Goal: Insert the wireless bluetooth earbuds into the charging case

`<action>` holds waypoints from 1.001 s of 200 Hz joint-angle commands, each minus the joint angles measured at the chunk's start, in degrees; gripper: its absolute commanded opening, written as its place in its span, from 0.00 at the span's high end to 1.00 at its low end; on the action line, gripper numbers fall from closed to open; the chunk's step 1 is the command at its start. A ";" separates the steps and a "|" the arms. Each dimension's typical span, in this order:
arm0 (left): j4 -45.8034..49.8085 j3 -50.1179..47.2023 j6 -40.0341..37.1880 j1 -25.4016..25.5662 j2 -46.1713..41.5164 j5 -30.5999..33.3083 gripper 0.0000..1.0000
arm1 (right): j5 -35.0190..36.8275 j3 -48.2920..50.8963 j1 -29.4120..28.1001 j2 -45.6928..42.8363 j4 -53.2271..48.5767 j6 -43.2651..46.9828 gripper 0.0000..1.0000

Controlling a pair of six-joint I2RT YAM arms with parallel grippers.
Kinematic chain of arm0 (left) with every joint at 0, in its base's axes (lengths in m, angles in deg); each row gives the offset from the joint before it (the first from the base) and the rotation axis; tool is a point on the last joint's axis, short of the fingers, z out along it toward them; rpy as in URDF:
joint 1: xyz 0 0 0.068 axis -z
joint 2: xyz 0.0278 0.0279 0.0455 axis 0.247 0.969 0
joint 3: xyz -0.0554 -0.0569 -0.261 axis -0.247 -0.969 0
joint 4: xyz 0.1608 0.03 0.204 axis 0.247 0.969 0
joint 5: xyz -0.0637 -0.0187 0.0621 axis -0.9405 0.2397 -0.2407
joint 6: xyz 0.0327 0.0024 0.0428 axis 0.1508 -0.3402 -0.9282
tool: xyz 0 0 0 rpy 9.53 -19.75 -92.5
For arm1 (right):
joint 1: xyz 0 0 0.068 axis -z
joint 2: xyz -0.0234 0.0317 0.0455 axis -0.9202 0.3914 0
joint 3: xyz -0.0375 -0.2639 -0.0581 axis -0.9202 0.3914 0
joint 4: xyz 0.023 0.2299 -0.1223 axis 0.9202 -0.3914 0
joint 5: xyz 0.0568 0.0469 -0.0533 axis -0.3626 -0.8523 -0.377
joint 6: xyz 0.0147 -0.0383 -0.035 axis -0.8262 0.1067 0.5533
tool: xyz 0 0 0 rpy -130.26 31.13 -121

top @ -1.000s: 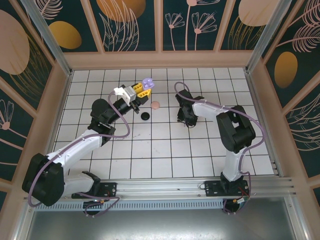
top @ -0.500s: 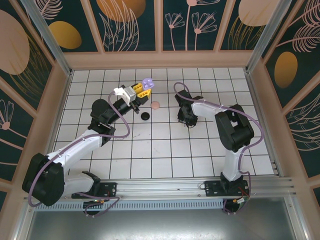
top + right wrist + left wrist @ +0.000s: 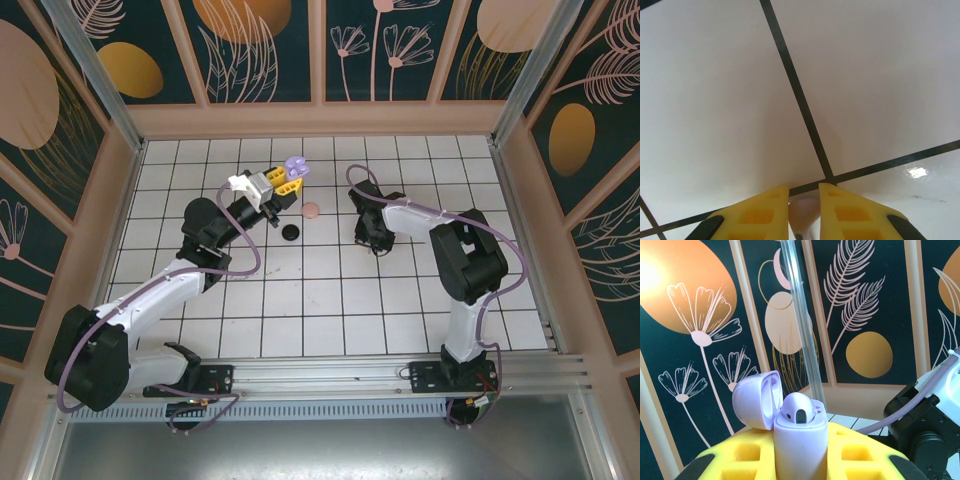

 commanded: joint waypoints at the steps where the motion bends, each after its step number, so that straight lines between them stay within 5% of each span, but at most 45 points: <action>1: -1.46 1.07 0.56 0.34 -0.02 -0.57 1.00 | 0.02 -0.36 -0.63 -3.77 0.64 0.38 0.82; 106: 0.45 2.00 -3.51 0.34 -0.65 -2.08 1.00 | -4.31 -10.24 -0.63 -23.39 5.27 3.83 0.82; 200: -1.04 1.99 -5.70 0.32 1.80 -3.81 1.00 | -5.23 -23.50 -7.43 -28.16 10.43 10.11 0.81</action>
